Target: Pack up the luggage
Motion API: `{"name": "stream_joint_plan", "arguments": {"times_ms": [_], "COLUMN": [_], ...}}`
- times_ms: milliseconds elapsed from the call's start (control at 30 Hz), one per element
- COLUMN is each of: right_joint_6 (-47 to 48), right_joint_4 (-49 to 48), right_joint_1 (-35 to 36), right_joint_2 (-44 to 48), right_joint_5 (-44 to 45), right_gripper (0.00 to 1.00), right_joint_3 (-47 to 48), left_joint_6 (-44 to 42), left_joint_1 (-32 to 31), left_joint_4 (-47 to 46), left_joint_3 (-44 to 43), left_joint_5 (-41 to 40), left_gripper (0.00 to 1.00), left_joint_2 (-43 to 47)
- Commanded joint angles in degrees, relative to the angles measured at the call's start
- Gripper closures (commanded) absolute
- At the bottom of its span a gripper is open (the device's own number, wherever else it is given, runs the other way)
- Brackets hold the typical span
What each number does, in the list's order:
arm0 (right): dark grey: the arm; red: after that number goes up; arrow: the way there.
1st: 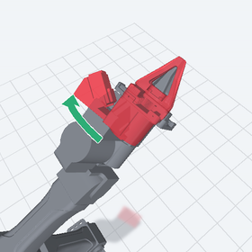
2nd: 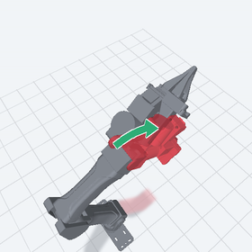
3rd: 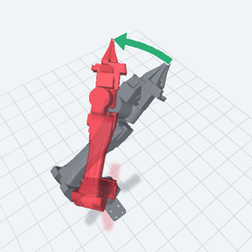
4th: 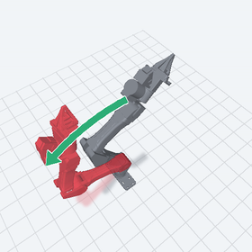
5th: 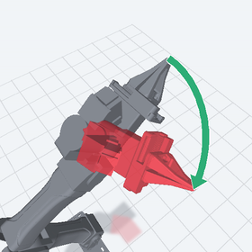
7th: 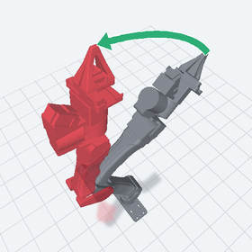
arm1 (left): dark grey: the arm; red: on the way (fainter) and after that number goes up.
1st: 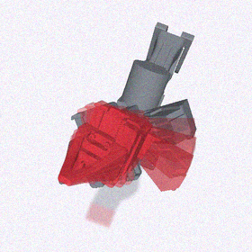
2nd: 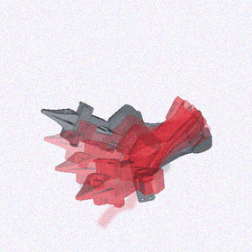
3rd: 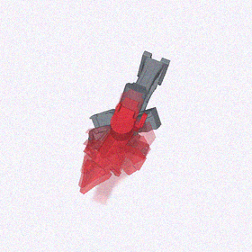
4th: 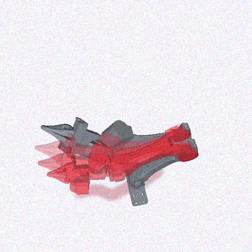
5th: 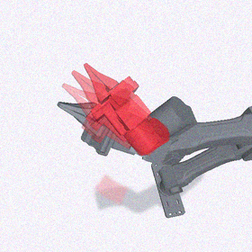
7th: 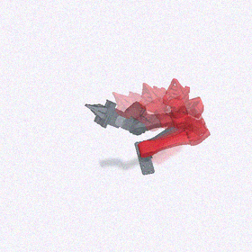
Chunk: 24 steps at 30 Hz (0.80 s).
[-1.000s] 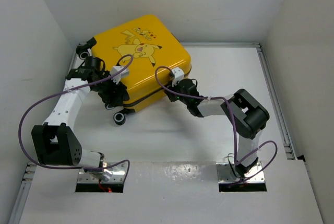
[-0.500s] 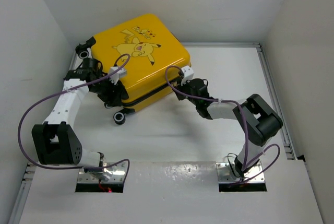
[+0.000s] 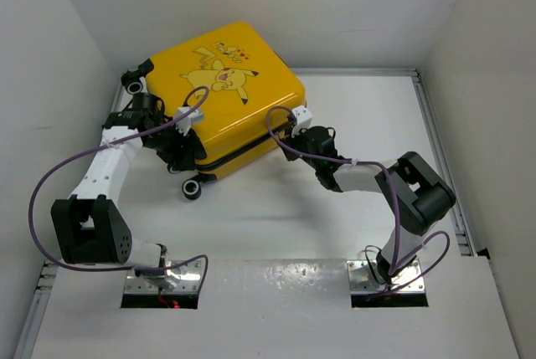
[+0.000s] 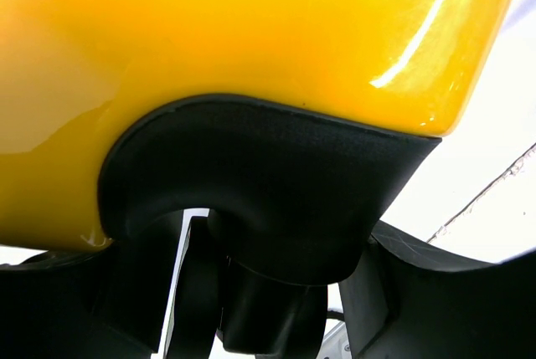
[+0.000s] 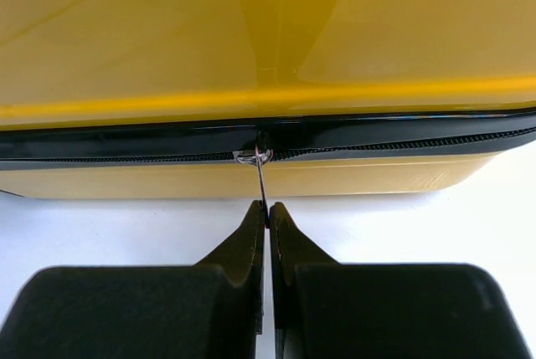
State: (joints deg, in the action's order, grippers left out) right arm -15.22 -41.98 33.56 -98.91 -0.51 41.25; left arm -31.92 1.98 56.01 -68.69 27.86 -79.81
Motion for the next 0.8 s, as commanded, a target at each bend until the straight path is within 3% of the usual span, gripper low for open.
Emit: {"name": "stream_joint_plan", "arguments": {"times_ms": [0, 433, 767], "right_joint_6": [-1.6, -3.0, -3.1], "right_joint_4": [-6.6, -7.2, -7.6], "right_joint_1": [-0.9, -0.9, -0.8], "right_joint_2": [2.4, -3.8, -3.3], "right_joint_5": [0.8, 1.5, 2.4], "right_gripper": [1.0, 1.0, 0.84], "right_joint_3": [2.2, 11.1, 11.2], "left_joint_6": [-1.1, -0.1, -0.1], "left_joint_1": [1.7, 1.7, 1.7], "left_joint_4": [-3.2, -3.7, -3.7], "left_joint_3": [0.5, 1.1, 2.2], "left_joint_5": [-2.7, -2.7, -2.7], "left_gripper": [0.29, 0.29, 0.29], "left_joint_2": [0.0, 0.5, 0.5]}}
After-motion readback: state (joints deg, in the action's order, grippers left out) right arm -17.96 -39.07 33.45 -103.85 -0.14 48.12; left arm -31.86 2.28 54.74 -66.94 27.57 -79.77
